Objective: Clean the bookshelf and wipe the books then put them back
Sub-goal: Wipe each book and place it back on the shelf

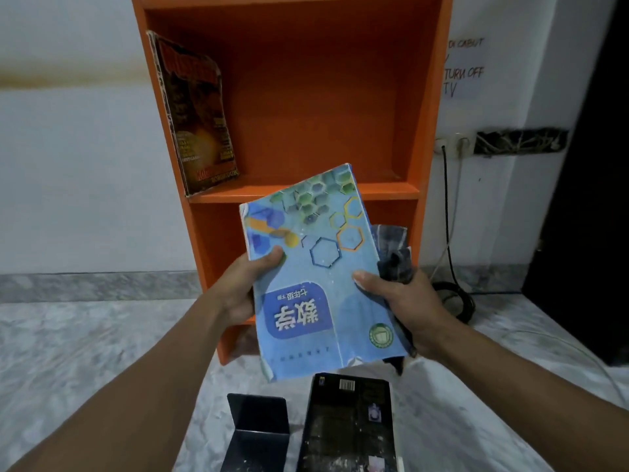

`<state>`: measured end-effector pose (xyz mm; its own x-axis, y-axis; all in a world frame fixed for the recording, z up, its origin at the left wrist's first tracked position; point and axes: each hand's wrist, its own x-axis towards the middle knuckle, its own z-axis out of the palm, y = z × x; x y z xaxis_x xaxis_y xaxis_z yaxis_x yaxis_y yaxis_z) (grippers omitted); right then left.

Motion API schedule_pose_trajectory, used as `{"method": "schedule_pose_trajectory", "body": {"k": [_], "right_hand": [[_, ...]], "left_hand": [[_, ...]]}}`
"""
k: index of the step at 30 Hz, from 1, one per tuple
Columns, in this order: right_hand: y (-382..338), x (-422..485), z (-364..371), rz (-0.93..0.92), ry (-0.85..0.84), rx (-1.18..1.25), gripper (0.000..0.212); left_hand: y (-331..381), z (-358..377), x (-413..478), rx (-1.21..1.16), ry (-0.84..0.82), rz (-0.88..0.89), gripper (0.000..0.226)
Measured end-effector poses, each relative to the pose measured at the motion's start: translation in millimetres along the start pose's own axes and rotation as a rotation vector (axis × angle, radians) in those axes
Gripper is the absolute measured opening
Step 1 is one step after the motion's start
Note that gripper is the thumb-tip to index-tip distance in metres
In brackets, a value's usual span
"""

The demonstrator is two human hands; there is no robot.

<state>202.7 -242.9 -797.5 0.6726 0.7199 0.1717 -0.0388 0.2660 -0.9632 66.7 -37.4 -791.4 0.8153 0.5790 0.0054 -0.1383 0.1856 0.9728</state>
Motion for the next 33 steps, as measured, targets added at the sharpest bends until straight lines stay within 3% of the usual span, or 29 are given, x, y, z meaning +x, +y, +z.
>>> {"method": "schedule_pose_trajectory", "body": {"k": [4,8,11,15,18,19,21,24,26,30,33], "right_hand": [[-9.9,12.1,1.2,0.044,0.142,-0.039,0.038],[-75.7,45.0,-6.5,-0.315,0.365,-0.159,0.004],[-80.9,51.1,-9.8,-0.559,0.175,-0.473,0.015],[5.4,17.8,-31.6,-0.712,-0.166,-0.922,0.065],[28.0,-11.6,-60.0,-0.47,-0.524,-1.186,0.062],[21.6,-16.1,-63.8,-0.372,-0.547,-1.216,0.06],[-4.5,-10.8,-60.7,-0.374,-0.305,-1.065,0.056],[-63.0,11.2,-34.7,-0.694,0.087,-0.876,0.04],[-93.4,30.1,-14.4,-0.846,0.2,-0.926,0.05],[-82.0,47.8,13.8,-0.789,0.161,-1.248,0.083],[-1.7,22.9,2.4,-0.948,0.033,-1.532,0.067]], "left_hand": [[18.0,16.9,8.1,0.007,0.049,0.136,0.023],[20.6,23.1,10.6,0.042,0.064,0.232,0.02],[24.9,27.5,12.7,0.04,0.071,0.262,0.018],[31.9,6.7,17.0,0.012,0.173,0.325,0.021],[32.2,-21.2,12.2,-0.006,0.269,0.31,0.027],[29.7,-27.0,9.6,0.007,0.284,0.302,0.026],[22.4,-30.9,8.5,0.041,0.284,0.29,0.022],[16.1,-14.2,10.9,0.059,0.216,0.272,0.017],[15.1,7.3,12.4,0.085,0.131,0.265,0.016],[16.4,46.1,15.8,0.132,0.029,0.287,0.015],[20.2,51.9,16.7,0.15,0.037,0.33,0.017]]}}
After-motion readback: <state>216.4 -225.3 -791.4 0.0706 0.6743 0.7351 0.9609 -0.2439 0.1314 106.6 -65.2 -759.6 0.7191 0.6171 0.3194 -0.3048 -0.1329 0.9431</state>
